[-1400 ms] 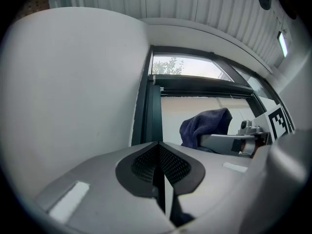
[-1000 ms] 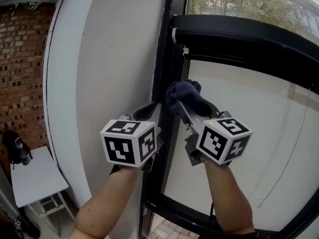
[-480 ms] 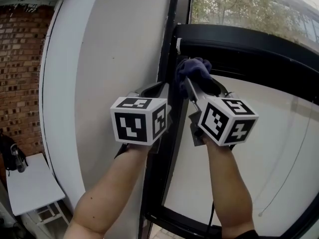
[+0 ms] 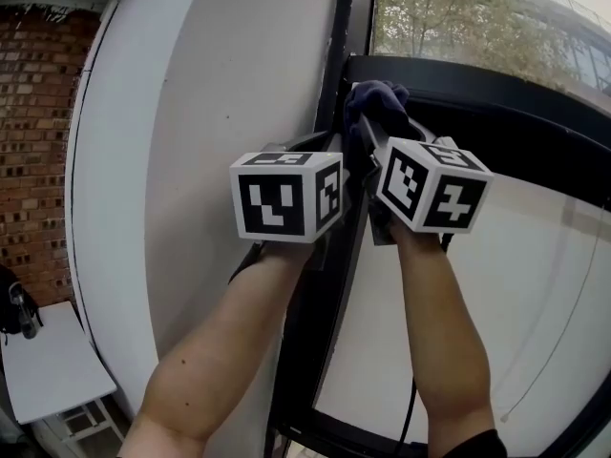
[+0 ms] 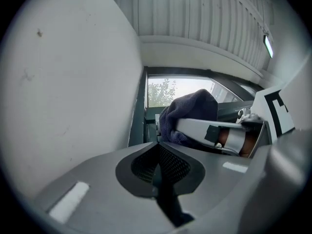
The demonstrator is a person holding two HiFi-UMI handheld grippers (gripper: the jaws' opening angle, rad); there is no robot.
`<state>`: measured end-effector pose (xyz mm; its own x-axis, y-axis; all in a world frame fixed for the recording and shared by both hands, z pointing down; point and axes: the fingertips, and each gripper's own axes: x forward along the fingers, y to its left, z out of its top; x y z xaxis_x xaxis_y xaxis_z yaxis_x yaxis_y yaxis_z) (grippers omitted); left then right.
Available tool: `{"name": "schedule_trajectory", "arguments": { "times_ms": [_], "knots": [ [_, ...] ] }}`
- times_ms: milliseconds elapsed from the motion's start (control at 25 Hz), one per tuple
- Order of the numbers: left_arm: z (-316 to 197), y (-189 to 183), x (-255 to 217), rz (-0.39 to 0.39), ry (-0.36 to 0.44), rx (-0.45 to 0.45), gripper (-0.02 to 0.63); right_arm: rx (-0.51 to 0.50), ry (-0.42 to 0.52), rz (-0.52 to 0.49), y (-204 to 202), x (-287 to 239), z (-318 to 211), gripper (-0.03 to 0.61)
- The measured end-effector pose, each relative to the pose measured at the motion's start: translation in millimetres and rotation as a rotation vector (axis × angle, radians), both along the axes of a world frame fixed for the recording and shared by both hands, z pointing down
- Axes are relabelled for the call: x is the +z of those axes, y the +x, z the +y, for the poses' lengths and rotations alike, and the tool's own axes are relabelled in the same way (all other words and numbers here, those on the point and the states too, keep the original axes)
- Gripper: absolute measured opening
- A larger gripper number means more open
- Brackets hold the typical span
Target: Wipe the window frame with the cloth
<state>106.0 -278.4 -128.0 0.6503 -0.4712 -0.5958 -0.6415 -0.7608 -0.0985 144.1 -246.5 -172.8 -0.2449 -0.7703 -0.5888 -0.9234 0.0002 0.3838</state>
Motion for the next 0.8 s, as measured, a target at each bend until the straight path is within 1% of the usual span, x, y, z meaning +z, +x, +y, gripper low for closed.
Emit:
{"name": "schedule_trajectory", "arguments": {
  "times_ms": [80,200,320,520,640,800],
  "knots": [
    [-2.2,2.4,-5.0,-0.002,0.008,0.009,-0.008,0.020,0.012,0.002,-1.3,-6.6,-3.1,0.104],
    [-4.8,1.8,-4.8,-0.013,0.028,-0.008,-0.008,0.073,0.023,0.019,-2.6,-8.9,-5.4,0.104],
    [-7.4,2.5,-5.8,0.001,0.022,0.023,-0.008,0.129,0.036,0.040,-4.5,-9.8,-6.9,0.104],
    [-0.5,20.2,-2.7,-0.031,0.047,0.066,-0.008,0.129,0.027,0.023,-0.3,-12.6,-1.4,0.104],
    [0.0,25.7,-3.3,-0.043,0.057,0.066,-0.008,0.137,0.036,0.018,4.1,-13.7,2.9,0.104],
    [-1.0,28.7,-2.8,-0.046,0.044,0.079,-0.008,0.148,0.038,0.000,13.8,-12.6,12.1,0.103]
  ]
}}
